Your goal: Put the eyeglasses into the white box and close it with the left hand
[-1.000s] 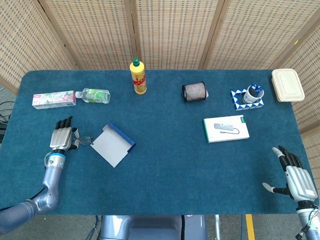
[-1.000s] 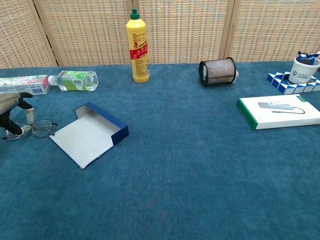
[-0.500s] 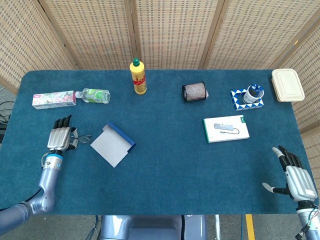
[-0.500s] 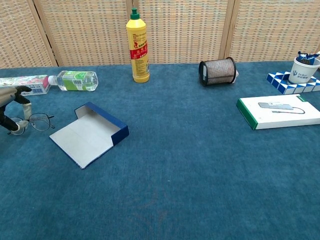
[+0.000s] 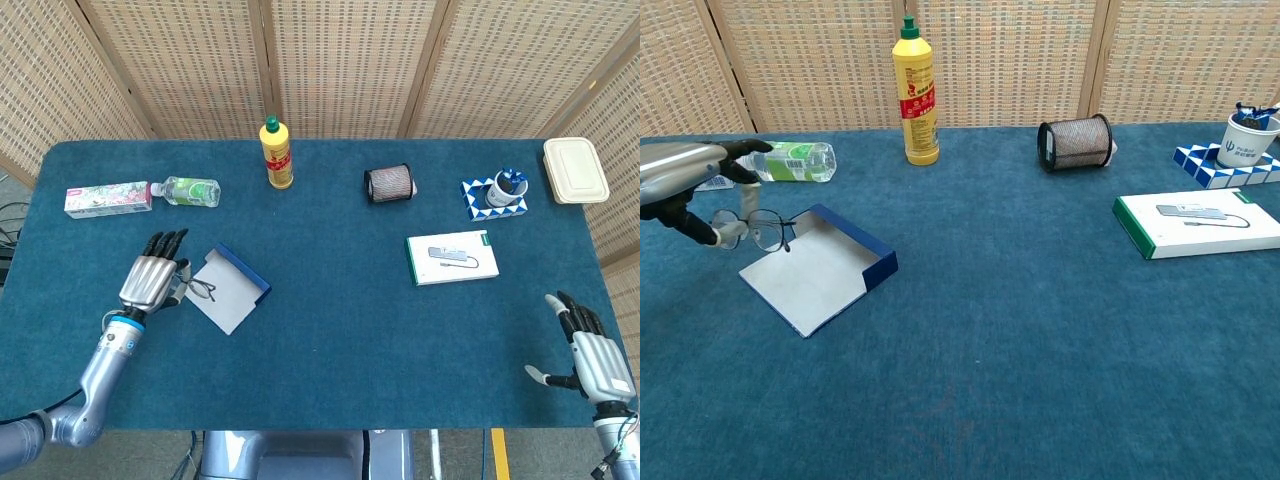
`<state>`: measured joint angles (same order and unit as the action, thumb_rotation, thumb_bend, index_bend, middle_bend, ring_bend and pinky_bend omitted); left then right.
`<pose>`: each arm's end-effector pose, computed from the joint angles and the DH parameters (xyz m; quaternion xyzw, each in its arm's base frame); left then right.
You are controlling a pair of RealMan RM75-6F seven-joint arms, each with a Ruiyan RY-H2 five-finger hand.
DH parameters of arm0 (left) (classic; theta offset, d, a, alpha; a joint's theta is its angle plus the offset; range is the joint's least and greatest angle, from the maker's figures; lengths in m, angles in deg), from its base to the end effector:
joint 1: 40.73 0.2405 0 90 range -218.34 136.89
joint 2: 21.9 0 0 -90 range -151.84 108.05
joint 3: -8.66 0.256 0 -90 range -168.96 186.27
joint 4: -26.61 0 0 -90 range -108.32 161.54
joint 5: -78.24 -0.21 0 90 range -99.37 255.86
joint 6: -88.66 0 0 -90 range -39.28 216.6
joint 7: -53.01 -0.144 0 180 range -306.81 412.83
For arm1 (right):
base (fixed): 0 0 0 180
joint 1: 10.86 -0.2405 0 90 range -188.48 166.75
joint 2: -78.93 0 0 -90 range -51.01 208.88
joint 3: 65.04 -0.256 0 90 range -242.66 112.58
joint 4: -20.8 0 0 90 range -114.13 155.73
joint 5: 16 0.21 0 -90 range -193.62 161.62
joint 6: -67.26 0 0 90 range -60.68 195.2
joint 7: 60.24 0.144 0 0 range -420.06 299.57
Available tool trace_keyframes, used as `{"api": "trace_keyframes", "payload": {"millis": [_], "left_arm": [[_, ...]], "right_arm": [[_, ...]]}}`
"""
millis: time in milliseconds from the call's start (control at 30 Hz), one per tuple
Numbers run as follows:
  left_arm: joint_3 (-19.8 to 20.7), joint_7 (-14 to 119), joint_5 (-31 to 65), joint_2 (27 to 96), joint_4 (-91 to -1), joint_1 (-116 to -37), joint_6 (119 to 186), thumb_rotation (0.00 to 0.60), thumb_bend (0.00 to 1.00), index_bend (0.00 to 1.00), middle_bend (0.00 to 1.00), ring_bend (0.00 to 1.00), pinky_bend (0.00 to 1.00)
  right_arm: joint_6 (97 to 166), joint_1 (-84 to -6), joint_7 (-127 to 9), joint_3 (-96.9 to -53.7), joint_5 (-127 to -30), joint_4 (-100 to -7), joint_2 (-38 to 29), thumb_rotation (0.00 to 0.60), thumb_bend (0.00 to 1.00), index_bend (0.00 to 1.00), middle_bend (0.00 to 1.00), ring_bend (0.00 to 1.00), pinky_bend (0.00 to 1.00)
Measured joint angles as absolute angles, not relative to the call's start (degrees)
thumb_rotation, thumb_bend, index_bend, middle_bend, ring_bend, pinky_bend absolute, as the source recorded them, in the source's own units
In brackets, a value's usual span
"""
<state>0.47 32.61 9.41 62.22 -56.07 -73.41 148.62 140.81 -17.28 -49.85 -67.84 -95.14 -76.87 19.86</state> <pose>-0.2206 0.3246 0.0216 -0.7225 -0.3557 -0.3290 0.4932 -0.3203 -0.1848 0.1579 0.5532 -0.5181 0.3710 0.5365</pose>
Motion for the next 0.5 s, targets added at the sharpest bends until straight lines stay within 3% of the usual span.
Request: {"api": "trace_keyframes", "payload": {"millis": [500], "left_arm": [[2.53, 29.48, 2.04, 67.06, -47.49, -80.26, 143.26, 0.600, 0.47, 0.66, 0.00, 0.00, 0.00]], "right_arm": [[140.41, -17.39, -49.14, -67.85, -95.05, -76.74, 19.97, 0.600, 0.00, 0.00, 0.00, 0.00, 0.00]]}}
